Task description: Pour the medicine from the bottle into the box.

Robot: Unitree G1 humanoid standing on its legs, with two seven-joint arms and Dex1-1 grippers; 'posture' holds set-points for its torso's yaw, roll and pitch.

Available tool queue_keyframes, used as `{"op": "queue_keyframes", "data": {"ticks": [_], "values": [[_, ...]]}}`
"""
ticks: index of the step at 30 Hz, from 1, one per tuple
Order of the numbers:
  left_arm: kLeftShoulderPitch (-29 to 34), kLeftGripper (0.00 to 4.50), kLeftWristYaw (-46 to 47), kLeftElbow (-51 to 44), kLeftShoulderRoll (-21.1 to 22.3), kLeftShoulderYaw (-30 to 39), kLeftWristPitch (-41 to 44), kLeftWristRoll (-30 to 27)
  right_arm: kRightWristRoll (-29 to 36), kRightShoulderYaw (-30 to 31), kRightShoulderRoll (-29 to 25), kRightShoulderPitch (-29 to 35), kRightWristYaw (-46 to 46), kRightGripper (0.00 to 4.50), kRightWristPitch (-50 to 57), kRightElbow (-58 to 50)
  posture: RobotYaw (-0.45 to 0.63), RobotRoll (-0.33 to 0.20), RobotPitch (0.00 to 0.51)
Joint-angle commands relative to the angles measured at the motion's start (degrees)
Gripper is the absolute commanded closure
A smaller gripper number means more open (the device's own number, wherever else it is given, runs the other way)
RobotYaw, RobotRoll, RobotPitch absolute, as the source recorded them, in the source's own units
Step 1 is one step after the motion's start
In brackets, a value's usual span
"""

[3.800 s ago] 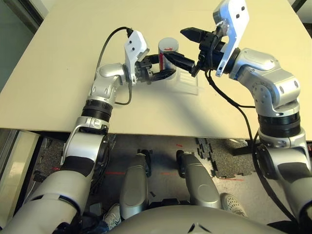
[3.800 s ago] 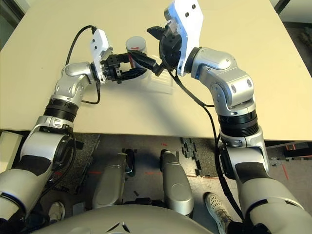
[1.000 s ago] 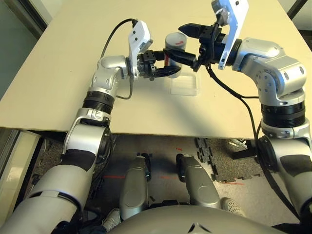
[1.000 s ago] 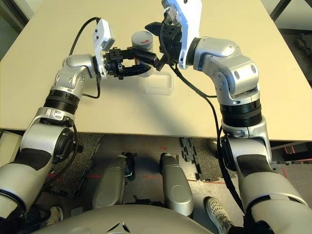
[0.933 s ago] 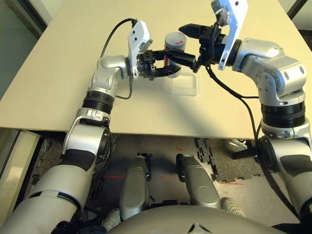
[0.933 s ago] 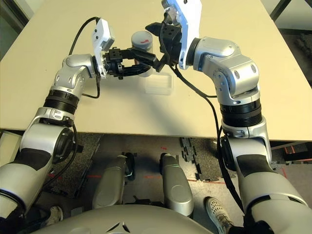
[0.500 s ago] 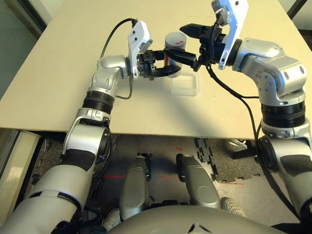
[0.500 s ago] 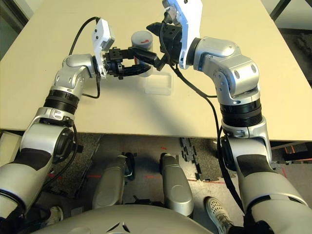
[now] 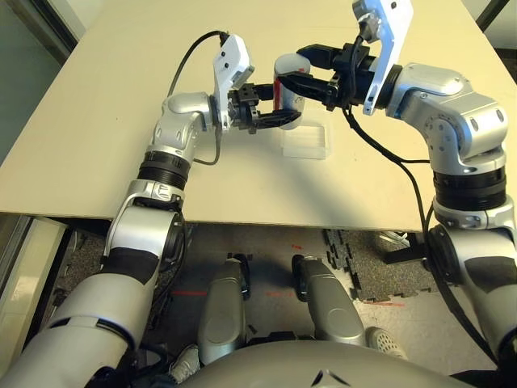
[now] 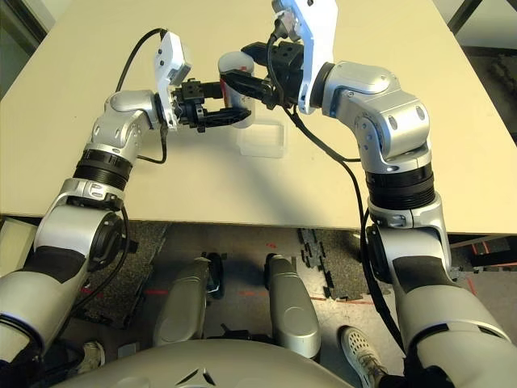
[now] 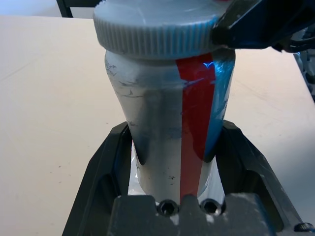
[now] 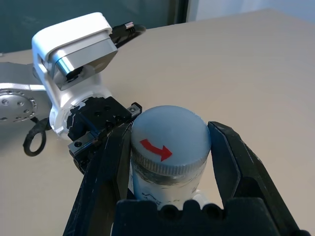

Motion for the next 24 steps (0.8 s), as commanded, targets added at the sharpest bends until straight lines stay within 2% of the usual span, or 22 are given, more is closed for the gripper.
{"op": "queue_keyframes", "data": {"ticks": [1,5,10,16,23,24], "values": [[0.6,1.82,-2.4,-4.8,-0.1,-1.2,2.4,-1.5,2.5,-0.8,-0.5,-0.8,6.5,1.94,-3.8,3.2,-0.08,0.0,0.185],[2.1,1.82,-4.2,-11.0,0.1,-2.3,6.3,-2.6,2.7,0.0,-3.3,-3.8,18.9,1.94,-10.6,11.1,-0.07,0.0,0.191],[4.4,1.82,-5.3,-17.6,0.9,-3.8,10.6,-3.9,0.7,1.3,-4.5,-7.2,27.1,1.94,-15.7,19.3,-0.06,0.0,0.193],[5.1,1.82,-4.9,-19.4,1.6,-4.0,12.0,-4.3,0.0,1.3,-4.1,-8.3,28.8,1.94,-16.6,22.0,-0.05,0.0,0.191],[4.7,1.82,-4.8,-18.4,1.8,-3.9,11.4,-4.0,1.5,0.1,-4.3,-7.0,26.7,1.94,-13.0,17.9,-0.06,0.0,0.188],[4.7,1.82,-4.8,-18.3,1.8,-3.9,11.3,-4.0,1.8,-0.1,-4.3,-6.8,26.3,1.22,-12.4,17.3,-0.06,0.0,0.188]]}}
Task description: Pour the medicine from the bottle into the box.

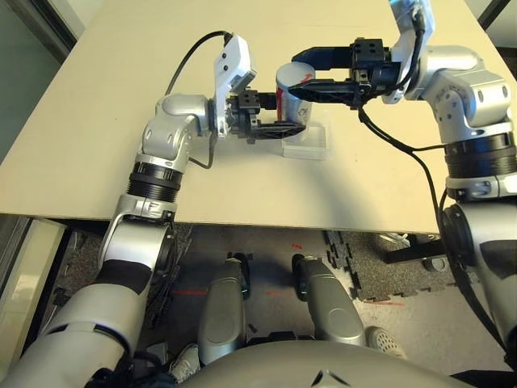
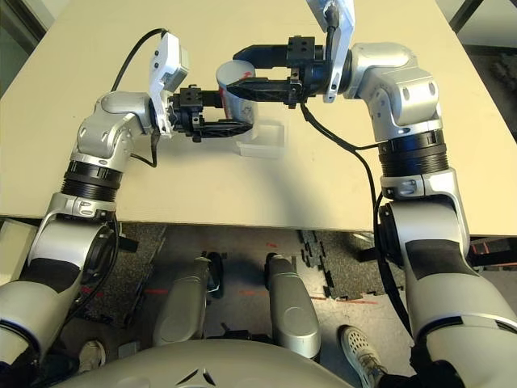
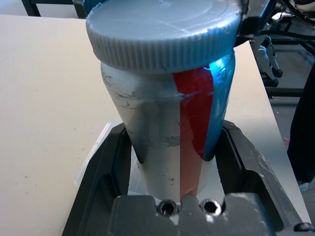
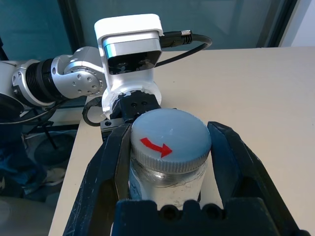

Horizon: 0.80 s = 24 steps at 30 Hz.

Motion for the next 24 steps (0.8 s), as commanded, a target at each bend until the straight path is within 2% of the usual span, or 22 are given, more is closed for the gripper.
{"op": "queue_keyframes", "data": {"ticks": [1,4,13,24], "values": [[0.0,1.82,-2.0,-1.4,-0.5,-1.7,-1.0,-1.2,0.6,-1.2,-0.4,0.7,-2.8,1.01,2.9,-3.5,-0.06,0.0,0.188],[-0.2,1.82,-2.1,-0.6,-0.5,-1.7,-1.5,-1.0,2.6,-2.5,-1.5,2.2,-4.2,0.03,6.4,-8.6,-0.07,0.0,0.187],[-0.6,1.82,-2.0,1.4,0.1,-1.7,-2.9,-0.7,8.4,-4.6,-4.6,4.6,-9.2,0.0,15.9,-21.6,-0.08,0.0,0.19],[-1.0,1.82,-1.7,2.2,-0.2,-1.8,-3.4,-0.7,3.6,-1.6,-2.1,5.1,-16.0,0.0,11.6,-20.3,-0.08,0.0,0.192]]}}
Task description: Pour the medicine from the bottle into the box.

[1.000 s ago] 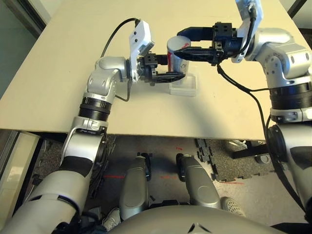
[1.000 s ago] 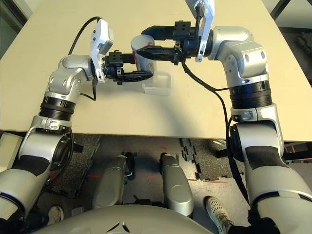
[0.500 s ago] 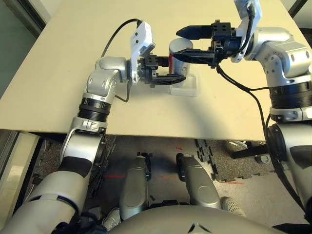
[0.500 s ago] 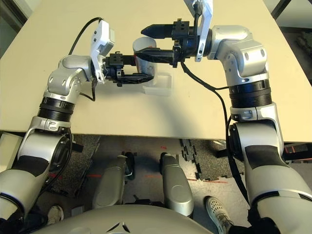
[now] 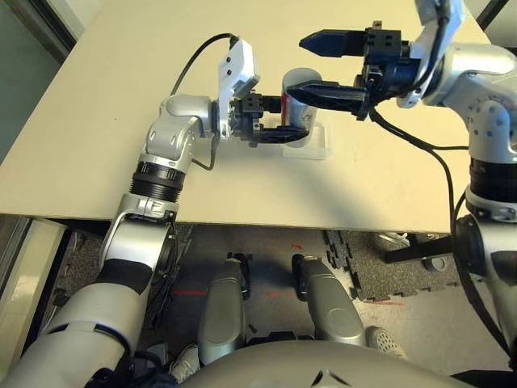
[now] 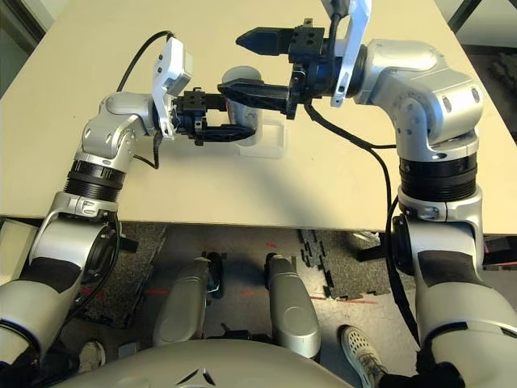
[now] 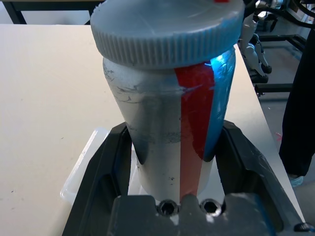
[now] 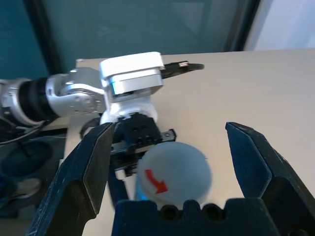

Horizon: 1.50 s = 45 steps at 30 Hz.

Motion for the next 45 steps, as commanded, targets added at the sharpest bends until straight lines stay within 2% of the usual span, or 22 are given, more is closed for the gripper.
{"op": "queue_keyframes", "data": {"ticks": [1,14,25,40,45], "values": [[-0.7,1.82,-0.1,0.6,0.0,-0.5,-0.5,-0.2,-1.1,1.0,0.5,0.3,-0.8,0.0,-1.1,0.7,-0.08,0.0,0.192],[-0.5,1.82,0.4,-0.1,0.0,-0.4,-0.1,-0.4,-1.2,1.7,1.6,1.5,-1.6,0.0,-0.4,2.0,-0.07,0.0,0.195],[-0.3,1.82,0.4,-0.3,0.0,-0.5,0.0,-0.6,-3.2,-1.0,-0.4,2.5,-3.6,0.0,-3.0,7.1,-0.07,0.0,0.194],[-2.4,1.82,1.9,5.4,0.2,1.0,-3.9,-0.2,3.2,-7.9,-5.9,9.2,-6.3,0.0,4.7,-1.7,-0.09,0.0,0.191],[-2.7,1.82,1.6,7.1,0.2,0.9,-5.0,0.1,5.4,-8.1,-7.9,10.9,-5.9,0.0,7.6,-5.1,-0.1,0.0,0.191]]}}
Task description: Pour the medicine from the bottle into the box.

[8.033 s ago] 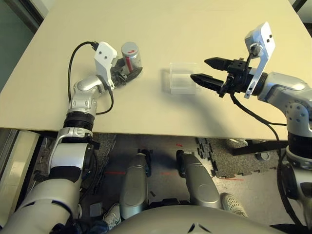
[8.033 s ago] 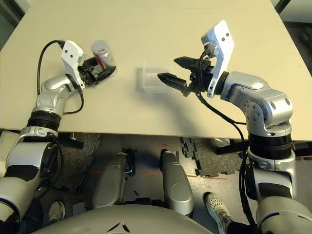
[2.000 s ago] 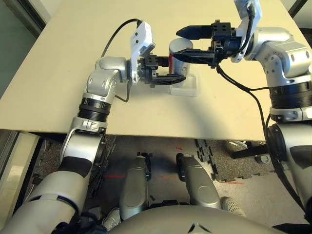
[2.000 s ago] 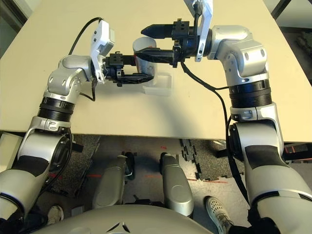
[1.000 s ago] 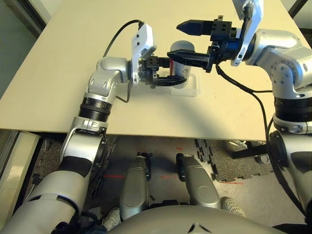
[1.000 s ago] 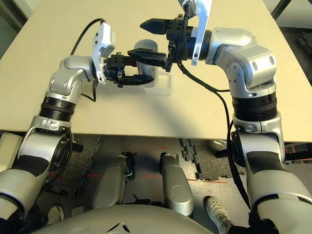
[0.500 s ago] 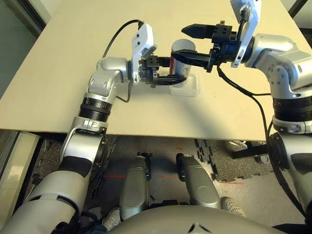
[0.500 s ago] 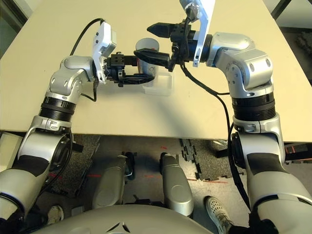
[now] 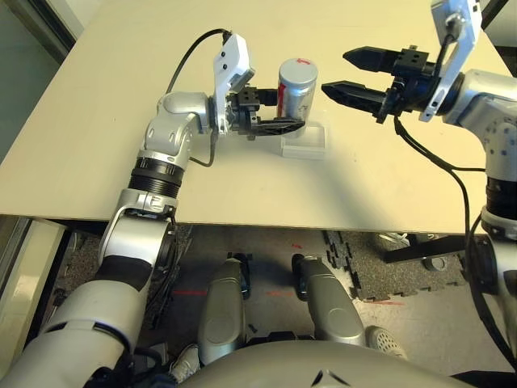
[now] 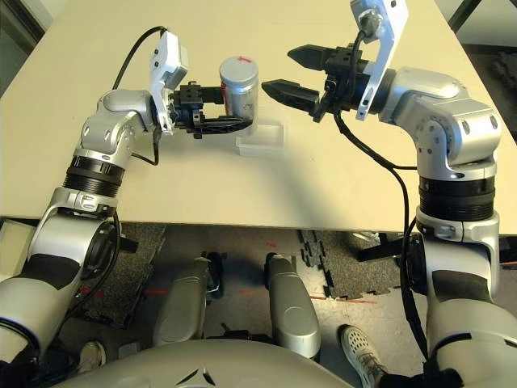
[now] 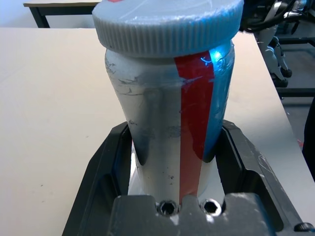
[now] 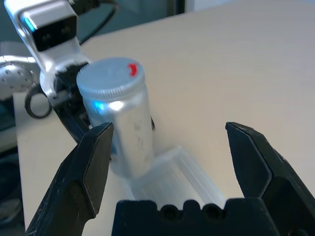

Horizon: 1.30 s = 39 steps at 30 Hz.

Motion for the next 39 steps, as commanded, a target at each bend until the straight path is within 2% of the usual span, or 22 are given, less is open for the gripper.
{"op": "queue_keyframes", "data": {"ticks": [1,6,11,20,30,39], "values": [[-0.5,1.82,-0.7,1.6,0.0,-0.2,-1.1,0.2,3.0,-0.3,-0.5,1.1,0.2,0.0,3.0,-4.3,-0.1,0.0,0.191],[-1.2,1.82,-0.9,3.2,-0.3,-0.4,-1.9,0.4,4.1,2.3,2.2,-0.5,-1.2,0.0,4.6,-6.4,-0.11,0.0,0.193],[-1.7,1.82,-1.1,4.0,-0.8,-0.6,-2.3,0.5,1.9,6.1,6.1,-4.6,-2.3,0.0,2.7,-4.0,-0.11,0.0,0.192],[-1.0,1.82,-1.1,3.3,-1.5,-0.7,-2.3,0.5,-2.7,9.7,9.3,-9.1,-1.4,0.0,-2.4,2.2,-0.1,0.0,0.193],[-0.1,1.82,-1.1,1.8,-1.5,-0.7,-1.8,0.3,-6.0,9.0,10.5,-10.3,-2.3,0.0,-6.4,7.3,-0.09,0.0,0.186],[-0.1,1.82,-0.9,1.8,-1.5,-0.6,-1.7,0.2,-5.1,5.7,7.5,-8.0,-3.0,0.0,-5.5,6.7,-0.1,0.0,0.179]]}}
